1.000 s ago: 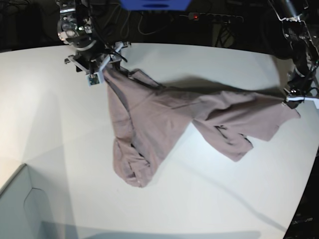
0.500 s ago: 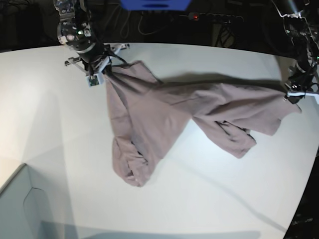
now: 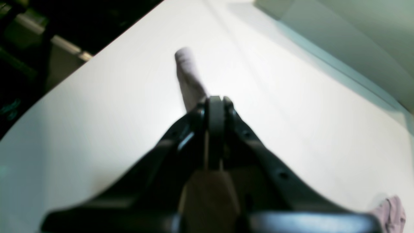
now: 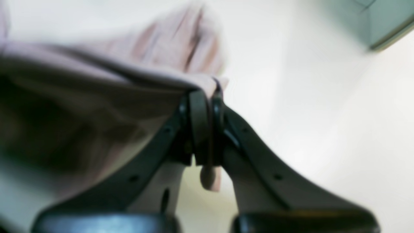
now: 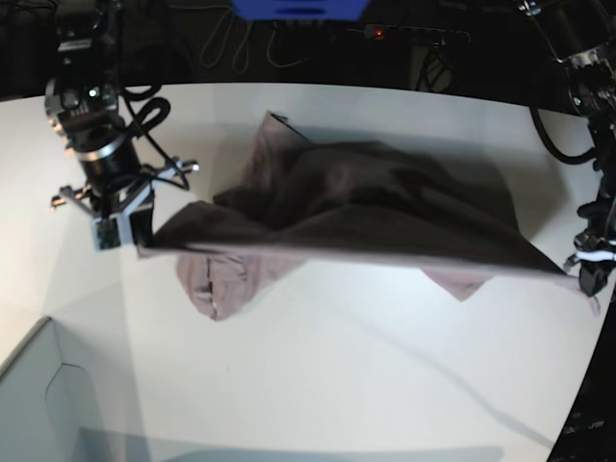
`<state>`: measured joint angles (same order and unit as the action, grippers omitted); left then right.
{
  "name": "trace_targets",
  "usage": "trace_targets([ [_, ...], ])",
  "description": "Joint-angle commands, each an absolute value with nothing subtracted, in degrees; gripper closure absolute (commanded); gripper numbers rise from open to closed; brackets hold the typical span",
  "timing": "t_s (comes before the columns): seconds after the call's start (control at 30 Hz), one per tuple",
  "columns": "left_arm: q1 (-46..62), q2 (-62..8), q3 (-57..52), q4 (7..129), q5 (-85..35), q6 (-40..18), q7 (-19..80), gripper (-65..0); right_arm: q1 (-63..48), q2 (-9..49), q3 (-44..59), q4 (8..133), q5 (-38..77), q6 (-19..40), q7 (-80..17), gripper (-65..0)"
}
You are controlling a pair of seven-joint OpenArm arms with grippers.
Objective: Layout the t-shirt on the table in an organized manner, then fold the t-shirt properly
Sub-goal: 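Lift the t-shirt with both grippers and shake it out in the air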
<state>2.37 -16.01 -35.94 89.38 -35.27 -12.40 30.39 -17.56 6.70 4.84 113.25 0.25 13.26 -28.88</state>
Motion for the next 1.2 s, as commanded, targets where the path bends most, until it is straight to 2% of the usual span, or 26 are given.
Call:
trace_targets([
  [0.0,0.4,-17.8,-35.21,90.33,-35.65,-12.53,28.53,-0.1,-16.31,7.08,5.05,114.42,0.22,12.79,-27.3,0.0],
  [0.13,-5.41,-18.95,-30.2,87.16,-35.65,-12.53,28.44,-0.1,-10.33,7.25,5.32,114.07,0.04,13.41,-27.3,0.0],
  [0.3,-15.52,-18.95,-24.57,80.75,-35.65,-12.09,28.53,-0.1,1.01,9.36,5.23,109.93,0.04,17.71,-27.3,0.0],
  [0.77,-47.69,-19.03,-11.65,65.71,-35.56,-11.91,28.09,-0.1,44.62,18.24,2.07,80.92,0.04,17.89,-27.3,0.0],
  [0.93,-58.07,-18.33,-8.75,59.65,-35.65,-11.91,27.82,-0.1,58.24,19.12,-0.4,72.92,0.04,17.89,-27.12,0.0],
  [1.07,-67.12,-15.87,-8.48,53.41,-35.65,-11.91,23.69,-0.1,68.88,19.82,-0.4,67.38,0.04,17.89,-27.03,0.0],
  [1.17,-71.08,-15.6,-8.48,51.38,-35.65,-11.91,22.73,-0.1,73.45,20.0,-0.75,66.07,0.04,17.89,-27.12,0.0],
])
